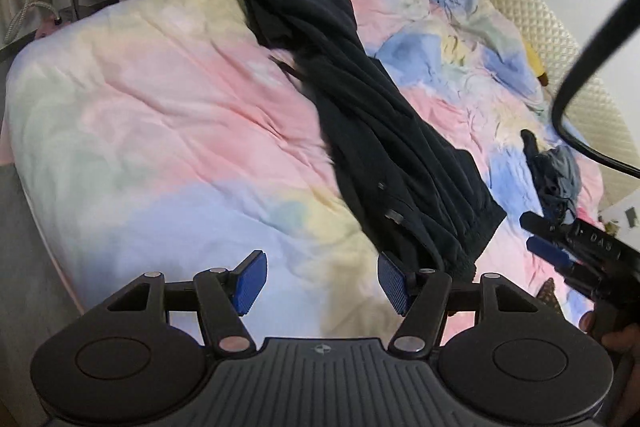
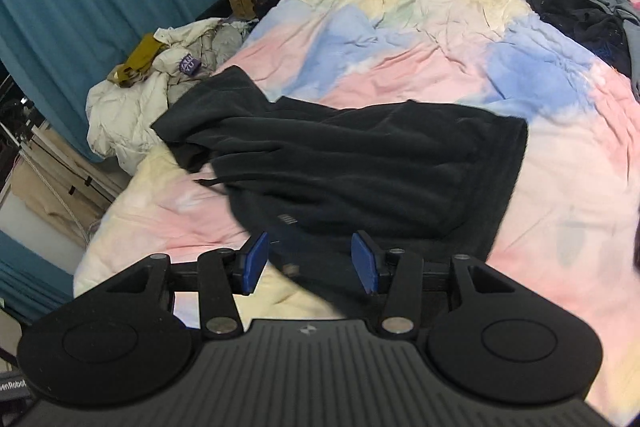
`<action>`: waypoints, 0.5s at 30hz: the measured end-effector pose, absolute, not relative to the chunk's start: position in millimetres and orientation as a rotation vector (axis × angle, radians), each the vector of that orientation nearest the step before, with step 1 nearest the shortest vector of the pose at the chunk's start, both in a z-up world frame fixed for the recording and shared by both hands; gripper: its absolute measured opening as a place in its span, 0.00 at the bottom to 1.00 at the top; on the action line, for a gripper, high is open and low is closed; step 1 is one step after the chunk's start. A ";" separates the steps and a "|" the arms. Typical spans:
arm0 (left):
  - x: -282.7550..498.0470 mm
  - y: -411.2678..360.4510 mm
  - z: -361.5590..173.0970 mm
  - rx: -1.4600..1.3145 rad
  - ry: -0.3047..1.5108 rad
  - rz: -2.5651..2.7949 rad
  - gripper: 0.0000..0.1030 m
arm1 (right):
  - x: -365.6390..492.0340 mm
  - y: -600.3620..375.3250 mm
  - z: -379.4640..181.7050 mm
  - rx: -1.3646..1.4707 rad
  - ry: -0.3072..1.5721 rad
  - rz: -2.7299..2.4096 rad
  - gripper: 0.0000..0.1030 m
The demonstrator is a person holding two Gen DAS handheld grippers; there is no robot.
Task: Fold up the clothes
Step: 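Open both grippers and release the sweatpants flat on the duvet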
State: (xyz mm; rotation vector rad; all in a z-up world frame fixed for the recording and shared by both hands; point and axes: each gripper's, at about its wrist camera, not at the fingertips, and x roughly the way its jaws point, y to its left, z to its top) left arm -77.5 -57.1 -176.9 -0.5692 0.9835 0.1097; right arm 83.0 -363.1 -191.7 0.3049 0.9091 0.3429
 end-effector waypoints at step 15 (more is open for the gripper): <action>-98.0 117.9 -159.5 -0.498 1.029 0.024 0.62 | 1.2 -211.2 -156.0 0.396 0.846 0.200 0.47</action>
